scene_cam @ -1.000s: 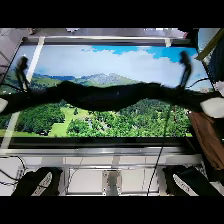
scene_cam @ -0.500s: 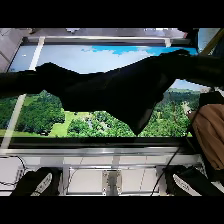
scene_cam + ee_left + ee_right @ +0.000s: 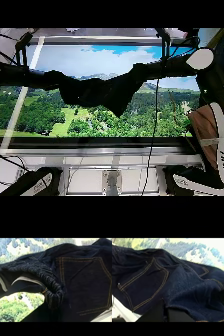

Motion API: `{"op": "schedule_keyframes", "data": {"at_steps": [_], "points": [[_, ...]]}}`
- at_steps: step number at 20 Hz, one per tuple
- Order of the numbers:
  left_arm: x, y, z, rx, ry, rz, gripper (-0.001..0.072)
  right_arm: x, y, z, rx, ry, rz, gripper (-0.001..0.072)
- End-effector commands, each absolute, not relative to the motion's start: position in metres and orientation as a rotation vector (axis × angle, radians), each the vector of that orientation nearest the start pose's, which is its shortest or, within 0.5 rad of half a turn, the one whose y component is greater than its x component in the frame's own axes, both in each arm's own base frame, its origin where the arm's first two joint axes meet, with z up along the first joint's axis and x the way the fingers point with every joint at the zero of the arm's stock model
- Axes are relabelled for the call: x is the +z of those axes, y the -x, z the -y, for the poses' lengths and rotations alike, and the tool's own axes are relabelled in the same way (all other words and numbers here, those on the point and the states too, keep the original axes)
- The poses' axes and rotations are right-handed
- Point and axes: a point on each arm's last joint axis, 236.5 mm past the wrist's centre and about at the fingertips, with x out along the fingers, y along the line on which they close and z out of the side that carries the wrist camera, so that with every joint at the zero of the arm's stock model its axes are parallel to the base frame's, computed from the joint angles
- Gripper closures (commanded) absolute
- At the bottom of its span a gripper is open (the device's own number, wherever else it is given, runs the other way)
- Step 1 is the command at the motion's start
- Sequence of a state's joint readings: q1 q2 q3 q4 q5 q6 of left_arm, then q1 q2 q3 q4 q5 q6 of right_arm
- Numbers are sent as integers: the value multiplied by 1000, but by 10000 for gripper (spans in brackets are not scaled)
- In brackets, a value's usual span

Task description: Fold the clothes and pants, and hang the long-sleeved shirts on hangers.

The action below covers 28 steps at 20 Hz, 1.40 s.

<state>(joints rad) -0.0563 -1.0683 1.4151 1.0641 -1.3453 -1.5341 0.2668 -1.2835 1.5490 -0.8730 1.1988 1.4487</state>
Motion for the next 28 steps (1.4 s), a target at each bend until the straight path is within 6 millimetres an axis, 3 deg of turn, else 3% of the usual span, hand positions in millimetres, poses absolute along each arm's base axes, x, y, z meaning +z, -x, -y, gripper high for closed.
{"op": "schedule_keyframes", "data": {"at_steps": [1, 6, 8, 10, 13, 16, 18, 20, 21, 22, 23, 24, 26, 28], "points": [[210, -345, 132, -473, 279, -938, 672, 205, -360, -252, 839, -254, -973, 705], [266, -294, 128, -493, 228, -786, 673, 268, -286, -236, 902, -190, -942, 706], [264, -282, 129, -487, 257, -824, 673, 272, -272, -233, 897, -205, -968, 707], [243, -278, 129, -493, 248, -931, 673, 259, -272, -232, 892, -201, -1031, 707], [200, -313, 119, -434, 234, -1042, 672, 212, -309, -231, 849, -148, -1111, 707], [139, -388, 107, -330, 254, -1082, 672, 142, -369, -242, 818, -141, -1174, 707], [89, -450, 104, -272, 302, -1053, 672, 96, -428, -248, 747, -186, -1123, 706], [38, -496, 115, -251, 425, -1033, 669, 59, -506, -237, 598, -278, -974, 704], [22, -516, 125, -260, 519, -1005, 555, 55, -544, -226, 504, -365, -877, 670], [20, -534, 137, -307, 576, -943, 294, 64, -581, -208, 405, -475, -752, 444], [31, -548, 143, -361, 600, -865, 197, 81, -607, -187, 326, -563, -635, 180], [53, -561, 143, -408, 617, -772, 197, 101, -624, -164, 275, -597, -536, 160], [111, -577, 116, -448, 634, -598, 196, 134, -631, -119, 244, -587, -492, 159], [146, -569, 64, -408, 594, -538, 197, 146, -605, -78, 261, -498, -618, 160]]}}
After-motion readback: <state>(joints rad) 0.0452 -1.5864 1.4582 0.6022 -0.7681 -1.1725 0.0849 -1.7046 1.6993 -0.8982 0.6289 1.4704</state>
